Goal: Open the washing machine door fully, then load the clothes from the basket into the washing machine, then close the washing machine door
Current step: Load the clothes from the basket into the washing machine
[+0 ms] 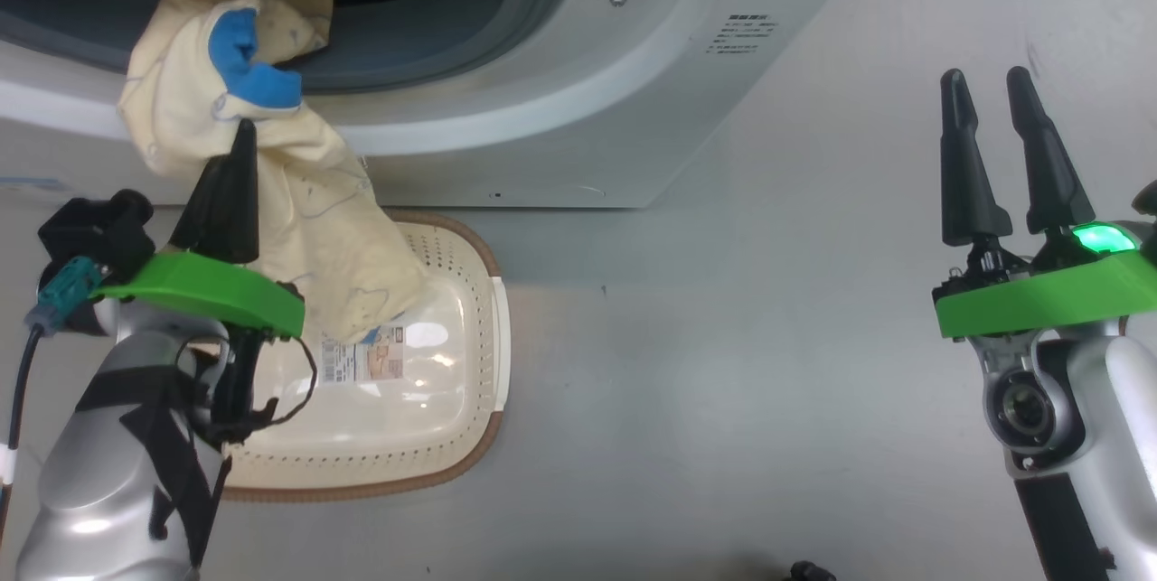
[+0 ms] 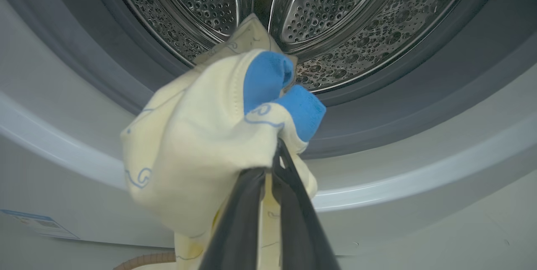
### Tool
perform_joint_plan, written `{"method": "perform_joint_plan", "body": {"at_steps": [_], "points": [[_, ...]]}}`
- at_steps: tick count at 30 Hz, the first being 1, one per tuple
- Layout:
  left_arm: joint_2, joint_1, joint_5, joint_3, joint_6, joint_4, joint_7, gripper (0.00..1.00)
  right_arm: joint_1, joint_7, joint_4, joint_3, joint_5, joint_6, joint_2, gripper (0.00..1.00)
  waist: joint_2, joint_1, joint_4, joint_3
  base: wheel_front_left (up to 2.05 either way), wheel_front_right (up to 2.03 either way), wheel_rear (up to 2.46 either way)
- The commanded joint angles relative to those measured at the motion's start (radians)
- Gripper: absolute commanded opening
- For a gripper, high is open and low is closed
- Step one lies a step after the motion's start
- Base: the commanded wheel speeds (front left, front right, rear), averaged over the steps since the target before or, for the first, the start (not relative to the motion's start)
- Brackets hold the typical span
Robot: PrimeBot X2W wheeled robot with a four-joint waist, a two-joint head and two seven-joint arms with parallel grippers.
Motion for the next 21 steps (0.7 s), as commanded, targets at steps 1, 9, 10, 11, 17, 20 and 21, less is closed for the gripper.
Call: {"method": "perform_joint_plan", "body": {"at_steps": [1,9,10,11,17,20,21], "points": [[0.03,-0.014,0.01,0.037,0.0,-0.042,-0.007,0.0,0.018,-0.006,-0.027,0.007,-0.006,0.01,-0.016,1.0,0.0,-0.0001,0.001,-0.005,0.0,0.0,0.0],[0.044,-0.051,0.035,0.021,0.0,-0.099,-0.007,0.0,0.032,-0.006,-0.024,0.005,-0.004,0.01,-0.015,1.0,0.0,-0.0001,0.008,-0.029,0.0,0.0,0.0],[0.046,-0.059,0.035,0.016,0.0,-0.099,-0.007,0.0,0.033,-0.006,-0.024,0.006,-0.004,0.01,-0.014,1.0,0.0,-0.0001,0.008,-0.031,0.0,0.0,0.0],[0.048,-0.067,0.035,0.01,0.0,-0.095,-0.007,0.0,0.034,-0.006,-0.023,0.007,-0.003,0.01,-0.013,1.0,0.0,-0.0001,0.008,-0.033,0.0,0.0,0.0],[0.058,-0.135,0.026,-0.022,0.0,-0.045,-0.007,0.0,0.037,-0.006,-0.02,0.014,-0.001,0.01,-0.009,1.0,0.0,-0.0001,0.004,-0.042,0.0,0.0,0.0],[0.063,-0.183,0.013,-0.043,0.0,0.0,-0.007,0.0,0.041,-0.006,-0.02,0.017,0.0,0.01,-0.008,1.0,0.0,-0.0001,-0.001,-0.044,0.0,0.0,0.0],[0.063,-0.202,0.01,-0.053,0.0,0.018,-0.007,0.0,0.042,-0.006,-0.02,0.018,0.001,0.01,-0.007,1.0,0.0,-0.0001,-0.002,-0.045,0.0,0.0,0.0]]}}
